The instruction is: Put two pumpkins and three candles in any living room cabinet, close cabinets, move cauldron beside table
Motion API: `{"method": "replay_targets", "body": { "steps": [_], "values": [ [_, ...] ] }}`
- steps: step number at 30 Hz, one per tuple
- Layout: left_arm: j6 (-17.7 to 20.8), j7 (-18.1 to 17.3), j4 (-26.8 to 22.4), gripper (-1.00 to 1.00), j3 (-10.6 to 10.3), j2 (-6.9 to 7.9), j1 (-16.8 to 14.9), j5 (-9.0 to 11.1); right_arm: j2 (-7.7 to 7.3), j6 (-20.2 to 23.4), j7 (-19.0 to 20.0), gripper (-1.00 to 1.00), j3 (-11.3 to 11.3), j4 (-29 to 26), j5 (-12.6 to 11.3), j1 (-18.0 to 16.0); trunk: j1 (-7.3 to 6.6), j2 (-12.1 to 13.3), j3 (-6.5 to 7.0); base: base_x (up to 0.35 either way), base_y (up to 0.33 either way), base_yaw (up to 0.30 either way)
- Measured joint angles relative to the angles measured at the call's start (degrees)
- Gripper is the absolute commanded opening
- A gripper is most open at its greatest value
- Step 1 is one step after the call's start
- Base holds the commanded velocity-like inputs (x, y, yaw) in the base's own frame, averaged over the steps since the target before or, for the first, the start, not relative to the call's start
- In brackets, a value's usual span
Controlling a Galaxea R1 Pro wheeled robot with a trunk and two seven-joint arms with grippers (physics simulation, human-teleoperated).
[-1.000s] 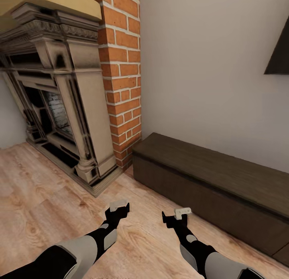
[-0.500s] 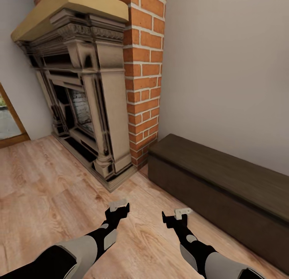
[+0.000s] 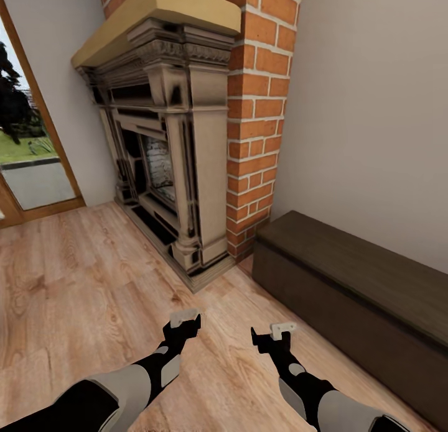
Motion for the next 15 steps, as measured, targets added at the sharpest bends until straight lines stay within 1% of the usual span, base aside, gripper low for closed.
{"method": "replay_targets", "body": {
  "steps": [15],
  "values": [
    [0.0,0.0,0.0,1.00,0.0,0.00,0.5,0.0,0.00,0.0,0.0,1.00,-0.1,0.0,0.0,0.0,0.00,0.0,0.29,0.000,0.000,0.285]
  ]
}}
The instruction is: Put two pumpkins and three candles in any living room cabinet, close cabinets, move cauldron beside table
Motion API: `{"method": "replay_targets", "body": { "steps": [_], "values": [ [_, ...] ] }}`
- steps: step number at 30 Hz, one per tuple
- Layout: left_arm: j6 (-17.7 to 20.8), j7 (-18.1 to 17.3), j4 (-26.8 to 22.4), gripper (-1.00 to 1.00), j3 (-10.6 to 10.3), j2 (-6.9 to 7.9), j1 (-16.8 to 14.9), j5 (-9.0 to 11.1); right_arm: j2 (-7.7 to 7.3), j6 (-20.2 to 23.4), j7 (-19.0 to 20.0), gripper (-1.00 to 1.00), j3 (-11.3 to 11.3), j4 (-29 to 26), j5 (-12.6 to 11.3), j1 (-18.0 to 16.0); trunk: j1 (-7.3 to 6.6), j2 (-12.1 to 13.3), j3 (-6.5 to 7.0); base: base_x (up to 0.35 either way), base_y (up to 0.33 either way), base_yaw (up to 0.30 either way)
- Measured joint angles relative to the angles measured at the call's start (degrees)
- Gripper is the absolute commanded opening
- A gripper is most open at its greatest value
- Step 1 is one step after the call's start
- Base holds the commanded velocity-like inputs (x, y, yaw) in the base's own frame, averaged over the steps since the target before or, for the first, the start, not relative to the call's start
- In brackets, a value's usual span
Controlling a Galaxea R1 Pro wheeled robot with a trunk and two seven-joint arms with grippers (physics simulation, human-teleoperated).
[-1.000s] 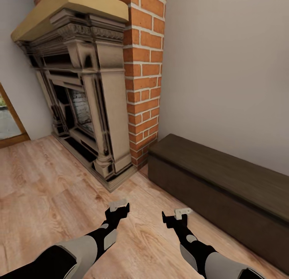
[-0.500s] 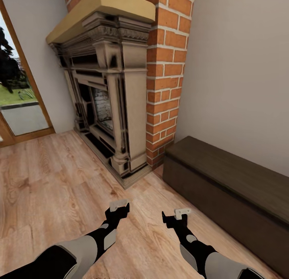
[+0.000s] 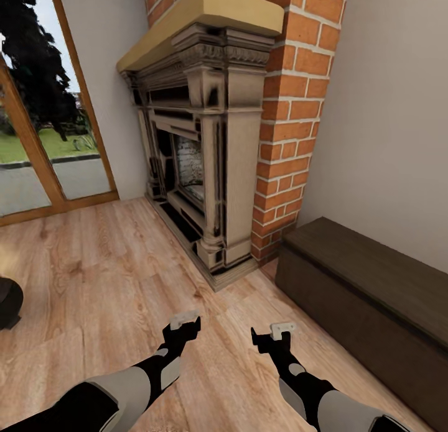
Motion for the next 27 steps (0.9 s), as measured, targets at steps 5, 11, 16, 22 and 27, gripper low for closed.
{"method": "replay_targets", "body": {
  "steps": [5,11,16,22,27],
  "values": [
    [0.0,0.0,0.0,1.00,-0.1,0.00,0.1,-0.1,0.00,0.0,0.0,1.00,0.0,0.0,0.0,0.0,0.00,0.0,0.14,0.000,0.000,0.284],
    [0.0,0.0,0.0,1.00,-0.1,0.00,0.4,-0.1,0.00,0.0,0.0,1.00,0.0,0.0,0.0,0.0,0.00,0.0,0.29,0.000,0.000,0.284],
    [0.0,0.0,0.0,1.00,-0.1,0.00,0.4,-0.1,0.00,0.0,0.0,1.00,0.0,0.0,0.0,0.0,0.00,0.0,0.42,0.000,0.000,0.284],
    [0.0,0.0,0.0,1.00,-0.1,0.00,0.4,-0.1,0.00,0.0,0.0,1.00,0.0,0.0,0.0,0.0,0.00,0.0,0.52,0.000,0.000,0.284],
    [0.1,0.0,0.0,1.00,-0.1,0.00,0.4,-0.1,0.00,0.0,0.0,1.00,0.0,0.0,0.0,0.0,0.00,0.0,0.54,0.000,0.000,0.284]
  ]
}}
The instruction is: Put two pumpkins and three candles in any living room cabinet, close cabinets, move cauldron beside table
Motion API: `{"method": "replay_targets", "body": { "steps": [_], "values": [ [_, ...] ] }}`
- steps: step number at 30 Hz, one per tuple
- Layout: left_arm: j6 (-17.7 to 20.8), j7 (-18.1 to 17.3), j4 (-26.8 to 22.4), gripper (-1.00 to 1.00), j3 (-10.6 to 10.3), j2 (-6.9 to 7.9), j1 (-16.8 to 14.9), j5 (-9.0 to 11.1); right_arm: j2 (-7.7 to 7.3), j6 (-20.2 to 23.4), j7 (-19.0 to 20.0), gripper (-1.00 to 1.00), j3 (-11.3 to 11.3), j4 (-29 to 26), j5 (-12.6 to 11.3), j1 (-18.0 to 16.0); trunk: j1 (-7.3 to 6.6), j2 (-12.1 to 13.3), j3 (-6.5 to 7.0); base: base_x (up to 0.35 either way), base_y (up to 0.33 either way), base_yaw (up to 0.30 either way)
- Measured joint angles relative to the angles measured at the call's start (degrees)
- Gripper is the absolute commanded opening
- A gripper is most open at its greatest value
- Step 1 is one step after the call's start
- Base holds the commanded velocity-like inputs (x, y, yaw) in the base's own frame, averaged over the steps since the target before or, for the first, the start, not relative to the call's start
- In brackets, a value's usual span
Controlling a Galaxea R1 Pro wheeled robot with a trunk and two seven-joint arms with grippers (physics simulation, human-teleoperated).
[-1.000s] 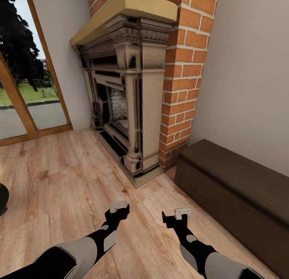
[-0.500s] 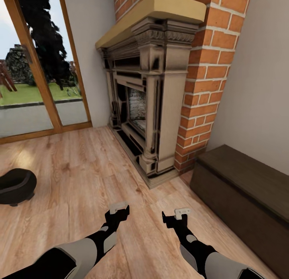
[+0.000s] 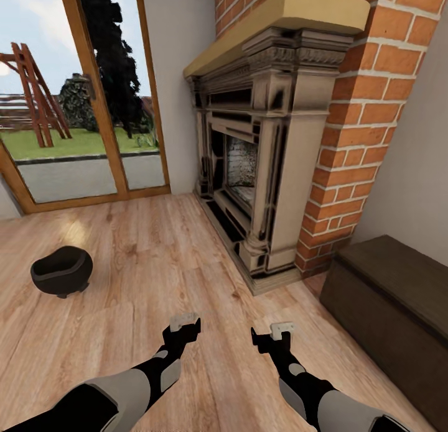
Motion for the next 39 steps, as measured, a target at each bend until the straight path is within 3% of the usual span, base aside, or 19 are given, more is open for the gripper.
{"method": "replay_targets", "body": {
  "steps": [27,39],
  "values": [
    [0.3,-0.2,-0.1,1.00,0.1,0.00,0.0,0.0,0.00,0.1,0.0,1.00,0.0,0.0,0.0,0.0,0.00,0.0,0.00,0.002,0.000,0.282],
    [0.3,-0.4,-0.1,1.00,0.1,-0.01,0.0,0.0,-0.01,0.1,0.1,1.00,0.0,0.0,0.0,0.0,-0.03,0.0,0.01,0.249,0.117,0.044]
  ]
}}
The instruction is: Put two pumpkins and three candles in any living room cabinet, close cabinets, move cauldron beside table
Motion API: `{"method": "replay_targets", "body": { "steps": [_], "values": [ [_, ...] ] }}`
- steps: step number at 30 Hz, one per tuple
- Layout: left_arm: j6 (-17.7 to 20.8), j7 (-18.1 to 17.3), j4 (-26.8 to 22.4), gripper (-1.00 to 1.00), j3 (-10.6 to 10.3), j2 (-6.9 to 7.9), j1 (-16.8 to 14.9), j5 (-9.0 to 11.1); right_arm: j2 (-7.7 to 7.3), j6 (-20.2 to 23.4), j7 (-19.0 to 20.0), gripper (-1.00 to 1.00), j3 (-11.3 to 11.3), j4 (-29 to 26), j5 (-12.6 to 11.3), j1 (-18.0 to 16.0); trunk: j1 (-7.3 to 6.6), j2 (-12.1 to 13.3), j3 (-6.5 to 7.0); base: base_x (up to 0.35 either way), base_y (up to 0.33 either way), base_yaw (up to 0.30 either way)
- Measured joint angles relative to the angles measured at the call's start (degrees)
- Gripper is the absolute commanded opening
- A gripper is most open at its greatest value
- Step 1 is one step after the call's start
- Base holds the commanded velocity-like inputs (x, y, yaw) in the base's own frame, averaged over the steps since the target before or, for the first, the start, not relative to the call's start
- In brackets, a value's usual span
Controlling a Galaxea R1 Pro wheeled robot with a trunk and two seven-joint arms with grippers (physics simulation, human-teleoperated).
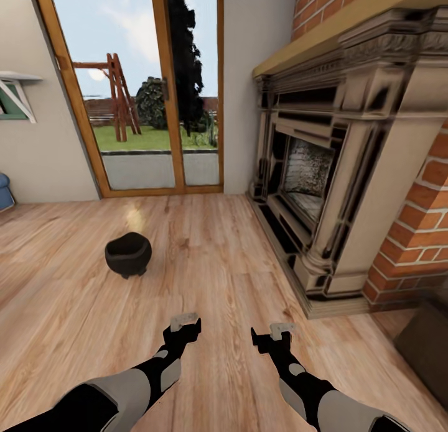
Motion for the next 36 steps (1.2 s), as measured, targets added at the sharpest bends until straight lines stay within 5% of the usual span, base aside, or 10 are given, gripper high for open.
{"method": "replay_targets", "body": {
  "steps": [36],
  "values": [
    [0.0,0.0,0.0,1.00,0.0,0.01,0.0,0.0,0.01,0.0,0.0,1.00,0.0,0.0,-0.1,0.0,0.00,0.0,1.51,0.296,0.172,0.226]
  ]
}}
